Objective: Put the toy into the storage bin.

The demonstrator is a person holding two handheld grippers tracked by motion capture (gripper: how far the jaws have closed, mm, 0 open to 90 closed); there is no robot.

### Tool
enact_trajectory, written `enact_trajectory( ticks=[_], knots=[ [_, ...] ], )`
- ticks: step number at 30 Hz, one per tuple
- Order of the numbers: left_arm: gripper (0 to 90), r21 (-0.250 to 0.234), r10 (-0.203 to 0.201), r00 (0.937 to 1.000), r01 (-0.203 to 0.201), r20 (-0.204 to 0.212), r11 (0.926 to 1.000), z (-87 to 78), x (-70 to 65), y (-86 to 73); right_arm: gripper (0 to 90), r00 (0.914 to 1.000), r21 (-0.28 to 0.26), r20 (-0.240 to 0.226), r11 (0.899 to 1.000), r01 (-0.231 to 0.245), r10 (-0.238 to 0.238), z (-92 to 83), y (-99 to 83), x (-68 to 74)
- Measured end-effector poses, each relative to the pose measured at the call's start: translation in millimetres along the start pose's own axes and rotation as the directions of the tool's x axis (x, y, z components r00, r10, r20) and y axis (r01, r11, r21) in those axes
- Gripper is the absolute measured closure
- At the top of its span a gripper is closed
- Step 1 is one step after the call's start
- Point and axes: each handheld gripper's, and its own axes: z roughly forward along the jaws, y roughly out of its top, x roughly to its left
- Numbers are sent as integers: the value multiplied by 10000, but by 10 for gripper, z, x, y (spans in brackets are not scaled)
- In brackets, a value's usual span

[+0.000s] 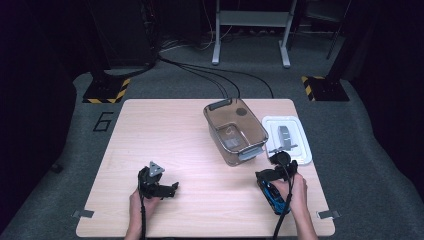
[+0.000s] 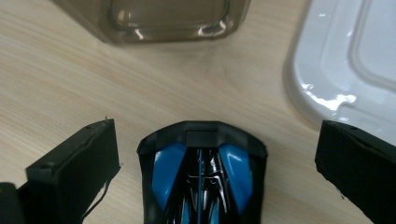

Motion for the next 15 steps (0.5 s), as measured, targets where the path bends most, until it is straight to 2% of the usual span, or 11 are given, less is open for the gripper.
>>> enact_trajectory(
  ticks=[2,7,9,11,12,15],
  knots=[
    [12,-1,1,10000,-1,2,10000,0,0,0,0,10000,297,-89,9996,25,-22,75,-13,22],
    [12,4,0,10000,0,4,10000,0,1,0,1,10000,782,62,9969,0,-5,192,-8,55],
    [12,4,2,10000,-2,2,10000,0,1,0,41,9998,816,196,9966,-123,108,214,-6,65],
    [12,1,-1,10000,1,3,10000,0,0,0,74,9998,823,192,9966,-26,10,217,-8,59],
    [12,2,0,10000,0,2,10000,0,0,0,97,9996,852,234,9962,-188,169,215,-11,73],
    [12,1,-1,10000,1,3,10000,0,0,0,139,9997,901,250,9959,-101,78,225,-15,71]
  ],
)
